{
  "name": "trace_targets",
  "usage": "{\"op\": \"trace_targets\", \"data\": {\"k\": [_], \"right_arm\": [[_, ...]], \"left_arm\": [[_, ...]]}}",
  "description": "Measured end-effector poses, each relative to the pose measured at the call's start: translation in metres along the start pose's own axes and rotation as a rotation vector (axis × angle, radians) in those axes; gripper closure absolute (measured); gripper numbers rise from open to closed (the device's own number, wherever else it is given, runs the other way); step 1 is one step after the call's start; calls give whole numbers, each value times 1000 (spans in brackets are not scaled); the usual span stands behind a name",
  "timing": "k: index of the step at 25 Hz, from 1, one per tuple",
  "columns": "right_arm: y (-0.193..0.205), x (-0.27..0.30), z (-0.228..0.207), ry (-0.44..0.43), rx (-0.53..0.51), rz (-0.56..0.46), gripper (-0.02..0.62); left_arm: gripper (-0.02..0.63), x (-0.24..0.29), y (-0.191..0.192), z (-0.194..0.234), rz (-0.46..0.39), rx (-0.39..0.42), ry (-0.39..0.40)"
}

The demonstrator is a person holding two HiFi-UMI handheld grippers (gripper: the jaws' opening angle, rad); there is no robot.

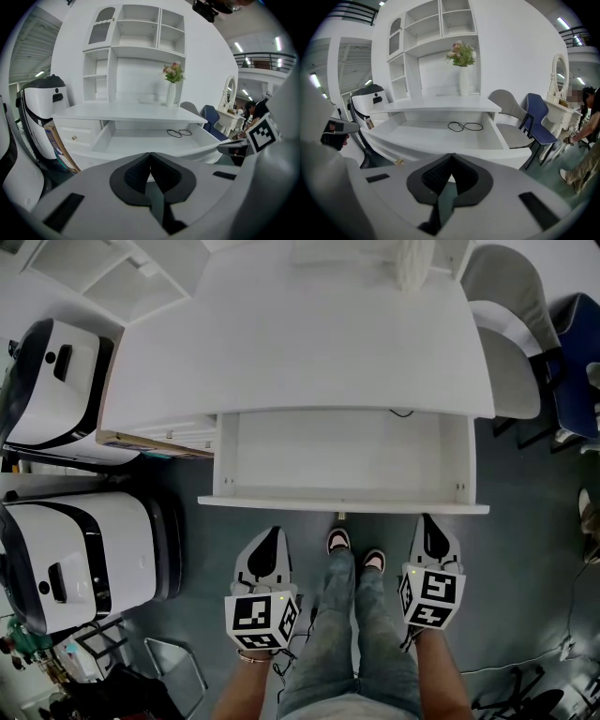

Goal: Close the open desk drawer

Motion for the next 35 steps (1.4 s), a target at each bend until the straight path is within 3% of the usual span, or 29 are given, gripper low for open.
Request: {"op": "trace_targets", "data": {"k": [35], "right_arm": [[-39,44,-15,57,2,-7,588]], "left_arm": [[588,19,-18,32,-4,-53,-45]]}}
Point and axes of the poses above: the fingertips, and each gripper's own axes: x forward along the fingers, z to its left, y out of its underside, the point moved 8 cm from there along -x, backward along the fingers, and after that the axes turned 6 degrees about -y, right-handed, at the moved point
